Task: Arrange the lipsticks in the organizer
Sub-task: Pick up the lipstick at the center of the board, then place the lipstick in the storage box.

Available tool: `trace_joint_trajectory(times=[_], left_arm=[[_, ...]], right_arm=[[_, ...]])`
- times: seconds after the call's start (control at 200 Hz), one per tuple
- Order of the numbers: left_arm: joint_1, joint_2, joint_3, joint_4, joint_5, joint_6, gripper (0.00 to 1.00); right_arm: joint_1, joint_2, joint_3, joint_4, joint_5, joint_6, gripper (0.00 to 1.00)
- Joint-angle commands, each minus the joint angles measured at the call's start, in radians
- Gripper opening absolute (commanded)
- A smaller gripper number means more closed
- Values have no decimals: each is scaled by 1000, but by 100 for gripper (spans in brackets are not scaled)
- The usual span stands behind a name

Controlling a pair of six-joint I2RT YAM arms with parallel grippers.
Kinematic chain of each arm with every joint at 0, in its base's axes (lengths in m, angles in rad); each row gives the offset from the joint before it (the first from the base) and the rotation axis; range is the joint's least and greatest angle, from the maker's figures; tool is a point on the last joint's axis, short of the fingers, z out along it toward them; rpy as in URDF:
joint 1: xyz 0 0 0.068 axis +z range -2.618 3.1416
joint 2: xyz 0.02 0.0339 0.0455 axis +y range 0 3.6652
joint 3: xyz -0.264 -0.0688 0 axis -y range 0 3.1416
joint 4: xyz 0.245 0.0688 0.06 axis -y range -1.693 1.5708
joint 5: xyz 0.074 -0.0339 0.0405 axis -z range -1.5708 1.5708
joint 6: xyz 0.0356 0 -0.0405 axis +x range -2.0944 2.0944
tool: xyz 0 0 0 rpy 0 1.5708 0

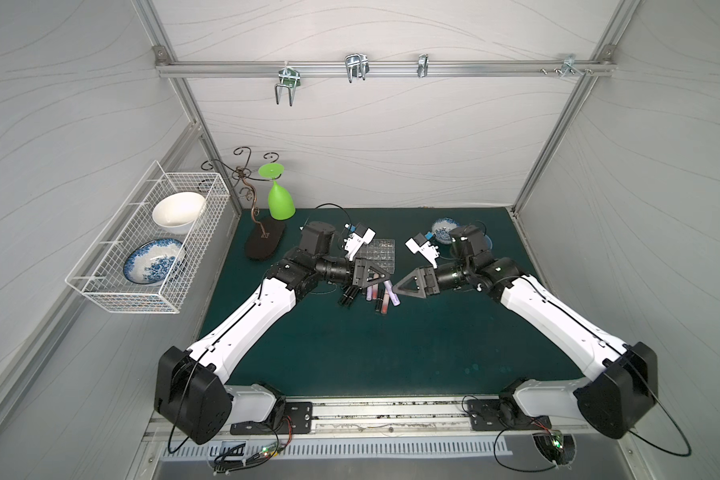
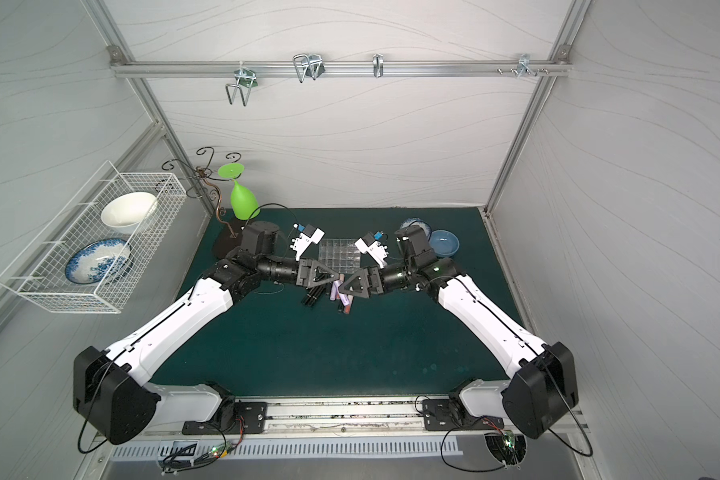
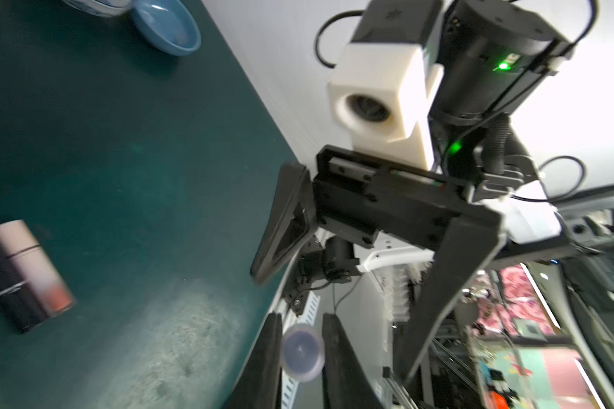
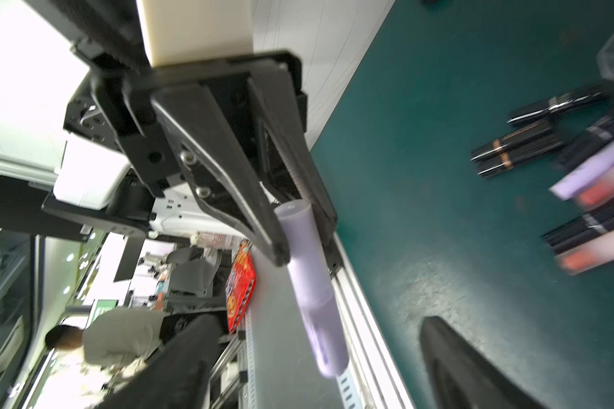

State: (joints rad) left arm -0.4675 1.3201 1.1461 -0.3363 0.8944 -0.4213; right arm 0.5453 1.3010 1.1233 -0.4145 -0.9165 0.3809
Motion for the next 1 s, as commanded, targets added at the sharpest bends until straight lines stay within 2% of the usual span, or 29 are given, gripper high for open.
trace_joint_trajectory(times=[0.0,0.085,0.24,0.405,0.575,0.735,0.996], left_arm=[[-3,15,60,-101,-275,130,4],[-3,41,65,-98,-453,162,3],[-3,108,105,-40,-684,247,3],[-3,183,106,105,-854,314,1],[-2,290,132,231,-921,350,1],[-2,393,182,319,-967,390,1],[6,507,261,370,-1017,419,0]], right_arm=[[-75,-69,-67,79,48,64,99],[-130,-131,-144,150,108,113,99],[-192,-203,-252,208,176,170,99],[-189,-146,-206,91,218,63,98],[-151,-126,-206,67,298,21,94],[-130,-110,-201,69,321,12,92],[-105,-99,-199,76,344,-1,91]])
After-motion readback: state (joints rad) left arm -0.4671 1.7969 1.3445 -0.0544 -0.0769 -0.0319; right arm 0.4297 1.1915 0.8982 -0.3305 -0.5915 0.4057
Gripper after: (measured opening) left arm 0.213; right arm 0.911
